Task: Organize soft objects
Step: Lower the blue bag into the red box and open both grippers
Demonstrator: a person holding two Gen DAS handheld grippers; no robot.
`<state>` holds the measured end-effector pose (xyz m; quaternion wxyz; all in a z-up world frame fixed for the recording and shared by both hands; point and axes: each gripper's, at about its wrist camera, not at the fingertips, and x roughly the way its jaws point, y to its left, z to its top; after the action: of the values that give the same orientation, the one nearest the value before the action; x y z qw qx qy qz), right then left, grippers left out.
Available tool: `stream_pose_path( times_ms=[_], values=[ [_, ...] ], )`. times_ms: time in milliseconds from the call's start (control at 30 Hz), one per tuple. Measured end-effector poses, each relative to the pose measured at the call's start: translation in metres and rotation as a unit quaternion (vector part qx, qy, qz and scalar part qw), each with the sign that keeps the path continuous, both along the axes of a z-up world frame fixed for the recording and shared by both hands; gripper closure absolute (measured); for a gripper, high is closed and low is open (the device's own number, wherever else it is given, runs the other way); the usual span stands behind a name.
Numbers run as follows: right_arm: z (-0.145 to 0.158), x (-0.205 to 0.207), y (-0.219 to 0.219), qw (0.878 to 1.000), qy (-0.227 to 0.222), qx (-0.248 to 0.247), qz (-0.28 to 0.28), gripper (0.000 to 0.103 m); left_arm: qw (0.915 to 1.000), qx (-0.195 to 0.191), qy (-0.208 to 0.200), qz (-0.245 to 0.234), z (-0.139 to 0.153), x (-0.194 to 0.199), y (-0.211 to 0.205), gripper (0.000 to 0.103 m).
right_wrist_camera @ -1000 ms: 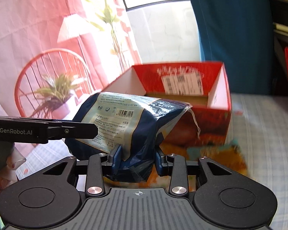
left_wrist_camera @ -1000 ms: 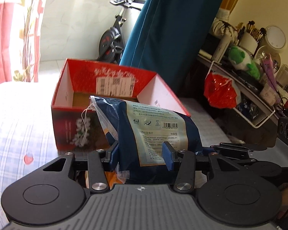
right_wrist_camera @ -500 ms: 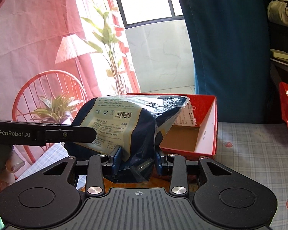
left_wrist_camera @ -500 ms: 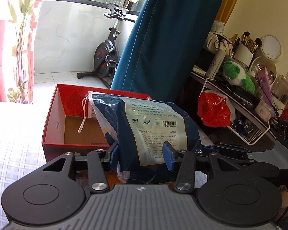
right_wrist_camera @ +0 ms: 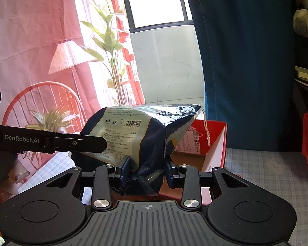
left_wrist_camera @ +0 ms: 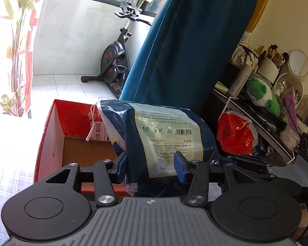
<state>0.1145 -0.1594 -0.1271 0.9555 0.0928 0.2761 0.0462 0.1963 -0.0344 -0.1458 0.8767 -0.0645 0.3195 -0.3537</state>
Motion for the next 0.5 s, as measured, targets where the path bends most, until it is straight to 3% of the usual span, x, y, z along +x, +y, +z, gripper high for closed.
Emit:
stream_pose_path(
  times_ms=[267, 500],
  values=[
    [-0.016, 0.059, -0.022, 1.000, 0.027, 0.002, 0.006, 0.070, 0.9994, 0.013, 0.029, 0.016, -0.016, 0.053, -0.016, 0.054],
    [-0.056, 0.106, -0.034, 0.996, 0.087, 0.022, -0.001, 0.071, 0.9951, 0.045, 0.084, 0.029, -0.050, 0.093, -0.027, 0.054]
  ],
)
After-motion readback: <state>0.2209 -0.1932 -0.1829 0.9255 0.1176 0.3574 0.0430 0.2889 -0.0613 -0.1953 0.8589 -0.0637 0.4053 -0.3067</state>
